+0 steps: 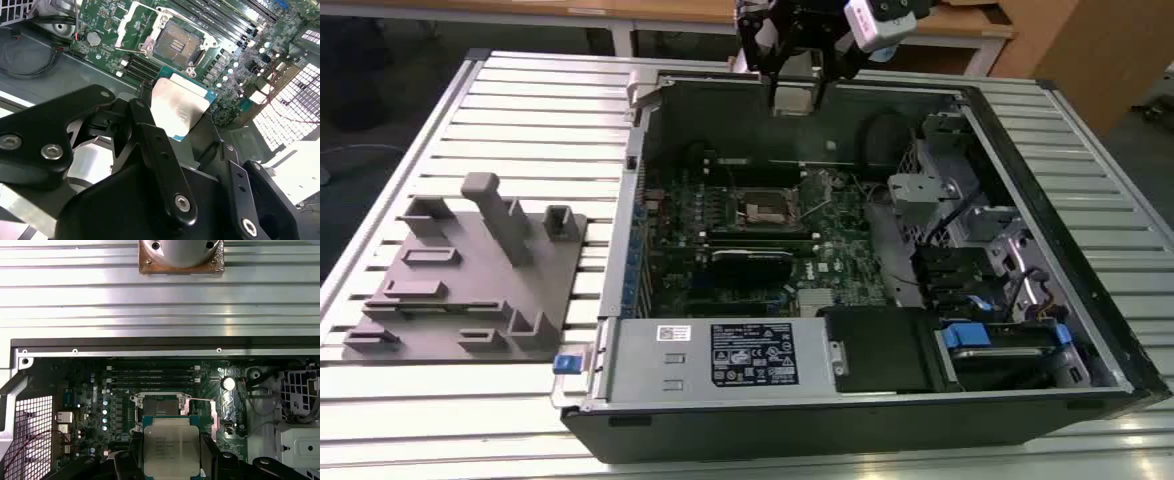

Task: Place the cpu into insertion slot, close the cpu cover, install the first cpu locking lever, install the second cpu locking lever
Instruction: 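Place the cpu into insertion slot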

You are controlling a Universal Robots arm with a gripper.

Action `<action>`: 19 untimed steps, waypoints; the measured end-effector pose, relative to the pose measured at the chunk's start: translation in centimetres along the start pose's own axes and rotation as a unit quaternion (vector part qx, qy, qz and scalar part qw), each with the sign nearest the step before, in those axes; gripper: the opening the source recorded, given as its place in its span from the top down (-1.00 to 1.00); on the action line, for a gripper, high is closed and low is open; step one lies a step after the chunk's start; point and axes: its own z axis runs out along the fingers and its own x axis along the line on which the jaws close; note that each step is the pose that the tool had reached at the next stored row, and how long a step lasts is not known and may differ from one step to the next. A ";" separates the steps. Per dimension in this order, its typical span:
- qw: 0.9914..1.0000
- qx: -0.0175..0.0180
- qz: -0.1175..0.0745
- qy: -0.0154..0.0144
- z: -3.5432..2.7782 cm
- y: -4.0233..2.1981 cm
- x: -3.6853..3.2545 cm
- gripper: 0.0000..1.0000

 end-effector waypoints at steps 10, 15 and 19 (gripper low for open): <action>1.000 0.000 0.000 0.000 0.19 -0.02 0.00 -0.08; 1.000 0.000 0.000 0.000 0.25 -0.02 0.00 -0.08; 1.000 0.000 0.000 0.000 0.26 -0.02 0.00 -0.08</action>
